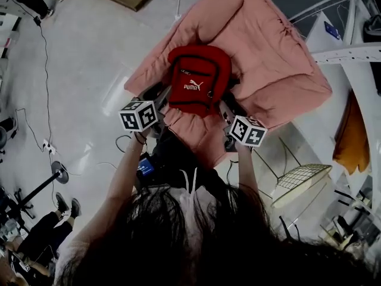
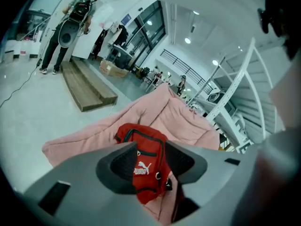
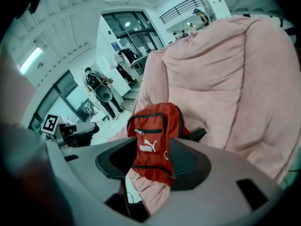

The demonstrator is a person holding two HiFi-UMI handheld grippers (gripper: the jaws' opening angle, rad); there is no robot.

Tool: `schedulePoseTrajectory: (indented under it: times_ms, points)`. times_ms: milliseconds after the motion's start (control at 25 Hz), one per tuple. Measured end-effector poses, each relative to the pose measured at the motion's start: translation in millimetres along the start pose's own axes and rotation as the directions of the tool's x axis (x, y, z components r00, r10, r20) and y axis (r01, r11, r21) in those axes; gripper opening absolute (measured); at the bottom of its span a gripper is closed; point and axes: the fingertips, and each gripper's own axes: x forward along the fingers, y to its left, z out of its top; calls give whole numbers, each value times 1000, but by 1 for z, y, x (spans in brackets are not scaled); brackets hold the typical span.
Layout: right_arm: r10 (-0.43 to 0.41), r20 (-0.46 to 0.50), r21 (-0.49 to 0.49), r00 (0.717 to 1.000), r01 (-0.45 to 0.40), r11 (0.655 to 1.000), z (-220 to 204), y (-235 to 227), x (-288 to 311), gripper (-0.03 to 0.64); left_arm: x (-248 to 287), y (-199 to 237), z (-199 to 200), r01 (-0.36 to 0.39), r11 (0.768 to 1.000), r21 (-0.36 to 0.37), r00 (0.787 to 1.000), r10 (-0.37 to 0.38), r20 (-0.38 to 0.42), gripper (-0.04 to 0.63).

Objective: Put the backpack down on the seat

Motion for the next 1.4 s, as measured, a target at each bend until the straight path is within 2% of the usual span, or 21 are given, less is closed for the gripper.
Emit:
schedulePoseTrajectory:
  times_ms: [80, 200, 360, 520, 680, 960, 1160, 1400]
  points:
    - [31, 46, 3, 998, -31, 1000, 1, 13, -26, 218, -21, -23, 6, 25, 999, 21, 999, -26, 36, 187]
    - [86, 103, -2, 991, -86, 996, 2, 33, -62, 218, -49, -58, 10, 44, 993, 106, 997, -51, 65, 187]
    - [159, 170, -39, 973, -154, 987, 4, 59, -101, 218, -83, -100, 12, 56, 973, 225, 991, -81, 105, 187]
    - [210, 204, -106, 956, -191, 976, -1, 81, -137, 213, -116, -134, 4, 58, 950, 305, 987, -101, 128, 187]
    - [250, 216, -193, 944, -210, 958, -7, 101, -160, 178, -141, -157, -12, 36, 925, 378, 987, -92, 133, 178]
    - [327, 198, -251, 924, -275, 928, -19, 131, -177, 123, -171, -176, -42, 55, 942, 331, 988, -100, 122, 124]
    - [374, 160, -289, 913, -319, 903, -24, 150, -165, 95, -183, -174, -48, 31, 936, 349, 991, -74, 112, 109]
    - [410, 153, -329, 899, -344, 879, -36, 185, -168, 80, -218, -172, -61, 34, 934, 356, 991, -79, 112, 103]
